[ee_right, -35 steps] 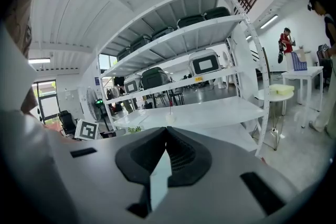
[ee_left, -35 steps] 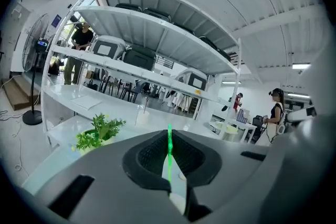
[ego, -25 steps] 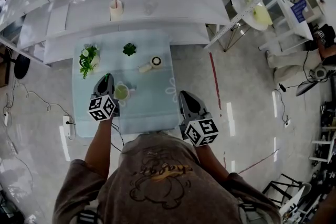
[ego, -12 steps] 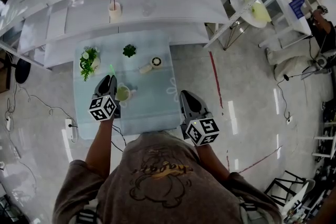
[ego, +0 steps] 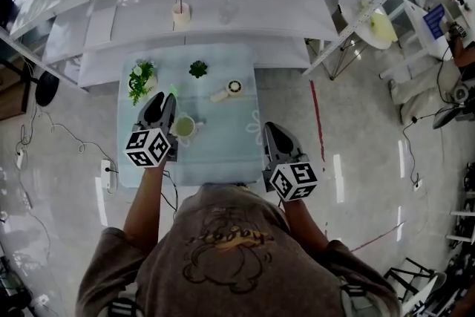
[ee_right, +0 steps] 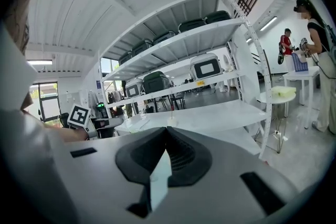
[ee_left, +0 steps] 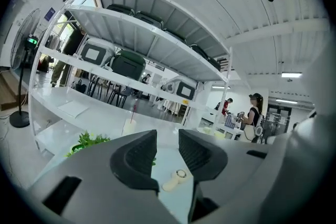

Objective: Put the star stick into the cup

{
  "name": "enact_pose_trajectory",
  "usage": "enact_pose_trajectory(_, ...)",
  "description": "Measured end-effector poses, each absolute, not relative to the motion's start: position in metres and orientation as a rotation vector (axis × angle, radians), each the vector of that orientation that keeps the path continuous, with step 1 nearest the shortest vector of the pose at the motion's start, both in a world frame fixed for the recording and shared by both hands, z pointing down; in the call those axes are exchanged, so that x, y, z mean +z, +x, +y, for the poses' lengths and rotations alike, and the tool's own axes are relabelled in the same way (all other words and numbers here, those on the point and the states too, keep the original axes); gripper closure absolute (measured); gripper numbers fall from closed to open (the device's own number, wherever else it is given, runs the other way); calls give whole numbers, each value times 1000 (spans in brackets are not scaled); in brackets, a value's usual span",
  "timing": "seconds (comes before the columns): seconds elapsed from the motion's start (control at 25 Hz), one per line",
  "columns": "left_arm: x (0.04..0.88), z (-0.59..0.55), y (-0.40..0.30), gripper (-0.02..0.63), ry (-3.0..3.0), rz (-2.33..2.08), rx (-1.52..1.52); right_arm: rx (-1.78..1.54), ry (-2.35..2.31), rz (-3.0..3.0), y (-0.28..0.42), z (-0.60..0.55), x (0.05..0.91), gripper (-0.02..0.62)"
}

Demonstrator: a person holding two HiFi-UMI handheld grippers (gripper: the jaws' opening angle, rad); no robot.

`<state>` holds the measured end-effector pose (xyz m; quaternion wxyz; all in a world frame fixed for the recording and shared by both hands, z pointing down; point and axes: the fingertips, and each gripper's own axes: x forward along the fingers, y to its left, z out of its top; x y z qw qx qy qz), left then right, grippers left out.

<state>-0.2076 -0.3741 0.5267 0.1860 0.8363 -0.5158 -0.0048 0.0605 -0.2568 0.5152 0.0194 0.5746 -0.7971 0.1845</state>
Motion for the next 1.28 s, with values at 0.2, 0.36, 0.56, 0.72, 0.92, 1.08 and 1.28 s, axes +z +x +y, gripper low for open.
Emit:
enact_pose_trajectory(0.2,484,-350,-193,474,2428,-1385,-63,552,1754,-2511,56,-256,508,591)
enact_pose_trajectory(0.36,461,-328,-186,475,2464,-1356,-96,529,1728,-2546,50,-257,502,591)
enact_pose_trajectory(0.56,446,-302,-180,474,2498,-1342,-112,478,1694,-2574,44,-257,492,591)
enact_pose_trajectory(0.72,449,-285,-181,476,2520,-1366,-88,465,1671,-2592,39,-257,490,591)
enact_pose_trajectory(0.92,461,-272,-182,476,2540,-1388,-42,464,1653,-2599,38,-256,492,591)
enact_pose_trajectory(1.08,468,-267,-189,477,2522,-1439,-31,467,1632,-2604,33,-256,498,591)
enact_pose_trajectory(1.28,472,-259,-195,566,2506,-1481,-19,473,1614,-2608,30,-253,503,591)
